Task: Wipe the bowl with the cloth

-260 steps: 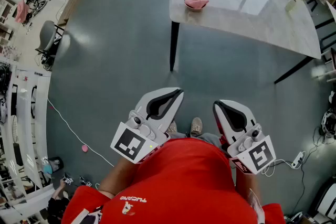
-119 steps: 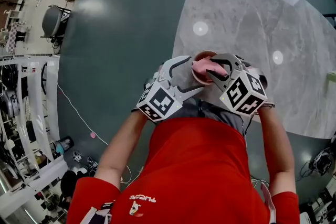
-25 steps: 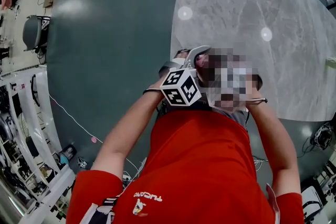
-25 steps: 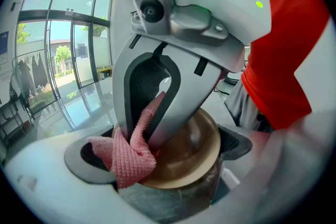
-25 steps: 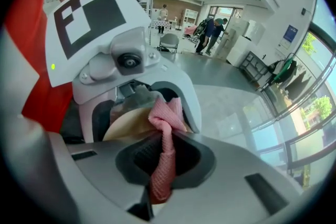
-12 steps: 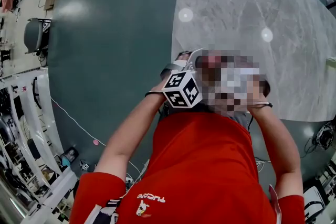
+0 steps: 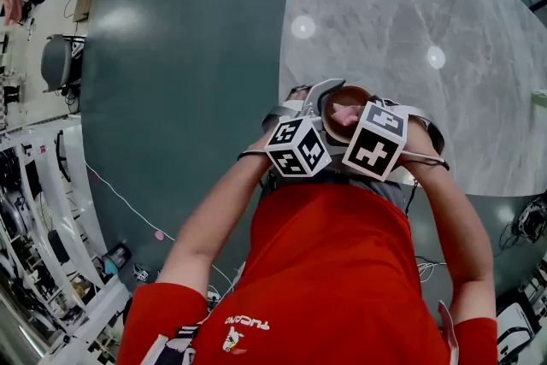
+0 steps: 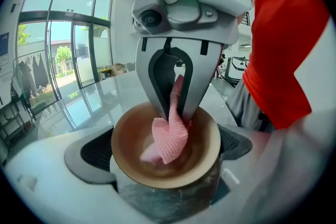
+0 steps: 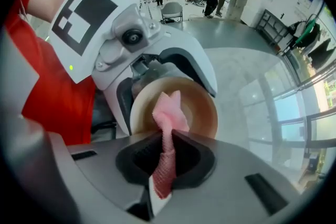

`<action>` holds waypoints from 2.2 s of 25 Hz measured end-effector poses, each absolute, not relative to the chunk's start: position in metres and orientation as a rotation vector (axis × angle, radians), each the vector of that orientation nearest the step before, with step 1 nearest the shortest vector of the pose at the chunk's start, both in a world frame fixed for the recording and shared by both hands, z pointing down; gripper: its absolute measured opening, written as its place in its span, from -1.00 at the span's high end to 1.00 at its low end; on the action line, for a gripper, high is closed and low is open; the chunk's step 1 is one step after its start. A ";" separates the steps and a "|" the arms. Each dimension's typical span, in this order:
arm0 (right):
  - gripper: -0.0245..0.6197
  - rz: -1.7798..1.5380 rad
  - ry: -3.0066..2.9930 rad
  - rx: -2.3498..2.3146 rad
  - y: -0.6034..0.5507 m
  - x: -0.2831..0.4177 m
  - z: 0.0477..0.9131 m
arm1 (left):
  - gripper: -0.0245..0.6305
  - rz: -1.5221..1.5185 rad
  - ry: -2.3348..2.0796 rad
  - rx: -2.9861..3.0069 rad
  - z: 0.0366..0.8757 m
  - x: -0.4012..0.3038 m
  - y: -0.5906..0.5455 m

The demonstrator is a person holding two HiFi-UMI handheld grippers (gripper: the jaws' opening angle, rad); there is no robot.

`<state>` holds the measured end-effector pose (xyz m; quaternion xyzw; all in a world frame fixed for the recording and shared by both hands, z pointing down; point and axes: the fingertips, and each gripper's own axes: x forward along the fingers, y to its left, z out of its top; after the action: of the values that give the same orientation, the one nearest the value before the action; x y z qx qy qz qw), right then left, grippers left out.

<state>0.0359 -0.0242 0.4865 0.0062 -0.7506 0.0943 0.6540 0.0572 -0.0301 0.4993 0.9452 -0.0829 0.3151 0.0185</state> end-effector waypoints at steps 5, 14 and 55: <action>0.84 0.344 -1.756 -0.030 -0.014 0.030 0.490 | -0.86 0.983 -0.258 2.932 0.501 0.061 -0.030; 0.84 0.533 -1.899 0.036 -0.013 -0.002 0.482 | -0.86 0.988 -0.260 2.927 0.497 0.059 -0.031; 0.85 0.237 -1.789 0.225 -0.053 0.004 0.498 | -0.86 0.989 -0.211 2.933 0.501 0.061 -0.029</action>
<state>0.0044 -0.0532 0.4980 0.0975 -0.7762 0.1028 0.6144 0.0611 -0.0292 0.5007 0.9452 -0.0679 0.3188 0.0194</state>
